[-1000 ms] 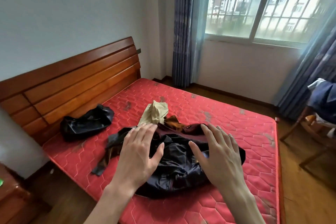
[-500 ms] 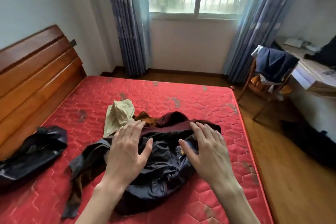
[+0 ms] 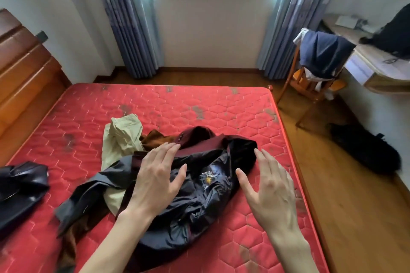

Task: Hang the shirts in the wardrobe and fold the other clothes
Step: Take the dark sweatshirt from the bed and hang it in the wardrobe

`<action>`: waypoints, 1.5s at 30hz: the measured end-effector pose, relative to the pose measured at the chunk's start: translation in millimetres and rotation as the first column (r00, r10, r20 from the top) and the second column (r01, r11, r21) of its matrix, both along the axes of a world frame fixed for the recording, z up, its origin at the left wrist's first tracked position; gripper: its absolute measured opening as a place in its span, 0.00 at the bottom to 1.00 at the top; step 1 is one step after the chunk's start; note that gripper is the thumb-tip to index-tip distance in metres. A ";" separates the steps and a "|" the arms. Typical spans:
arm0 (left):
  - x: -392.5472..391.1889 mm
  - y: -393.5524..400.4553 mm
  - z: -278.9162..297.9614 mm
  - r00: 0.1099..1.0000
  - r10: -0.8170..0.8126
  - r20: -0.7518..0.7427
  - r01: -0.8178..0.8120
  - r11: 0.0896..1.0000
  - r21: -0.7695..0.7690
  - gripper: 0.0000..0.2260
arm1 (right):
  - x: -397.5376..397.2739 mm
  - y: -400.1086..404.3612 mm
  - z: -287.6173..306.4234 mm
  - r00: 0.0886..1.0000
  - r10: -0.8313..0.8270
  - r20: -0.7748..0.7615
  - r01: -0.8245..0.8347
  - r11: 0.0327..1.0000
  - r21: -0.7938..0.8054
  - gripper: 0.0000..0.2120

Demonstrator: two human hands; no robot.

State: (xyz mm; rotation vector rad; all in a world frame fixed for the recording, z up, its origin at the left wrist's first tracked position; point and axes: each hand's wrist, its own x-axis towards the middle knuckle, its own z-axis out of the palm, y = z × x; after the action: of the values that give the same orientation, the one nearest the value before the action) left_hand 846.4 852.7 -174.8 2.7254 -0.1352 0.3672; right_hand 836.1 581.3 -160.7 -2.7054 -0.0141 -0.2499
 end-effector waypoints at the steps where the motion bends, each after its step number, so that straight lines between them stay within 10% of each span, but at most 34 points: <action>1: 7.0 -4.4 -6.7 1.000 -0.009 -0.004 0.009 1.000 -0.002 0.25 | 6.3 -2.7 -7.5 1.000 -0.002 -0.011 0.002 1.000 0.002 0.36; 28: 162.2 -42.4 -327.8 0.940 -0.266 -0.214 0.272 0.962 -0.001 0.24 | 110.2 0.6 -341.8 0.877 -0.285 -0.387 0.318 0.948 0.025 0.31; 45: 331.5 -112.1 -471.9 0.815 -0.542 -0.207 0.577 0.724 0.377 0.22 | 207.2 -1.6 -496.2 0.792 -0.354 -0.498 0.380 0.924 -0.052 0.30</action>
State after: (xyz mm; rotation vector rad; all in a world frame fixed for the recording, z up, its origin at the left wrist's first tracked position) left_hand 1177.8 740.6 -646.7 2.9144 -1.1183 0.0404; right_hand 1043.3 579.7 -656.9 -2.6162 0.6697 0.3484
